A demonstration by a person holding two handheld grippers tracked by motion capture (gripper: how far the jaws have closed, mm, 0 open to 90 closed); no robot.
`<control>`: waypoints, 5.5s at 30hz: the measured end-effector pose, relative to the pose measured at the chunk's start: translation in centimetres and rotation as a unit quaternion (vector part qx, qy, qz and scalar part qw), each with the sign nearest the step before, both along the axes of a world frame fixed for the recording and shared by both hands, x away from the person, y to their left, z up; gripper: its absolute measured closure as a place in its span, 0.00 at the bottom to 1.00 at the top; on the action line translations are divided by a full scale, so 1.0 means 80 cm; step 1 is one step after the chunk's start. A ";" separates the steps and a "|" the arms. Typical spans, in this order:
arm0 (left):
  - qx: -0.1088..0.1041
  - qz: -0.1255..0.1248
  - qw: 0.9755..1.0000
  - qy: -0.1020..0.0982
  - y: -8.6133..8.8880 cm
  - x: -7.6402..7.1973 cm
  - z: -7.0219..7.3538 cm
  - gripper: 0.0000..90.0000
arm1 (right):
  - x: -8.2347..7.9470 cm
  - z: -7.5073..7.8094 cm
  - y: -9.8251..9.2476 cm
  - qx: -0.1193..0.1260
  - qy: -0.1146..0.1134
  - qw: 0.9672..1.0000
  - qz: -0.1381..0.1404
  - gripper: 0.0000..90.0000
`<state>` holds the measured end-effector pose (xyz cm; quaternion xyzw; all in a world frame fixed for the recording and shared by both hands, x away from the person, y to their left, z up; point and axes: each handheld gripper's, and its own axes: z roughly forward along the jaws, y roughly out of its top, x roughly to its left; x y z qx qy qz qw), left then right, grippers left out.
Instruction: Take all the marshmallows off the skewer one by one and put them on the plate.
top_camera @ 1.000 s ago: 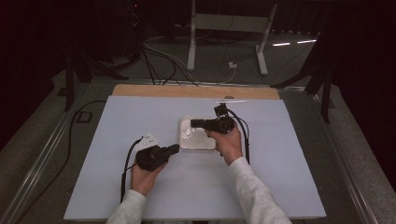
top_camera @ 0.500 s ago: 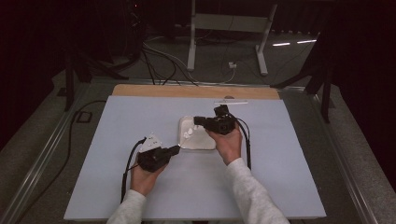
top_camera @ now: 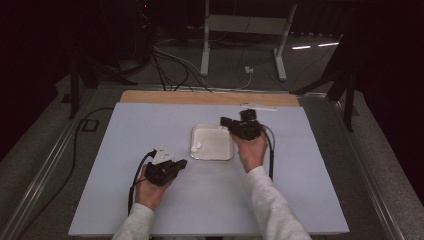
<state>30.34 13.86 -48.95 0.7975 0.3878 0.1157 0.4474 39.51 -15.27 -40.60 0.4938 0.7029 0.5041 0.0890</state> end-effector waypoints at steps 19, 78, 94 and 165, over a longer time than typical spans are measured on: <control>-0.063 0.007 0.998 -0.004 -0.001 0.005 0.003 1.00 | 0.024 -0.034 -0.005 -0.025 0.036 0.999 0.026 0.91; -0.070 0.000 0.998 -0.005 -0.022 0.016 -0.007 1.00 | 0.016 -0.084 0.041 0.096 0.170 0.969 0.151 0.62; -0.064 -0.009 0.998 -0.008 -0.020 0.017 -0.008 1.00 | 0.016 -0.073 0.028 0.116 0.165 0.968 0.151 0.83; -0.018 -0.026 0.999 -0.011 -0.015 0.010 -0.003 1.00 | 0.018 -0.064 0.013 0.140 0.142 0.973 0.117 0.76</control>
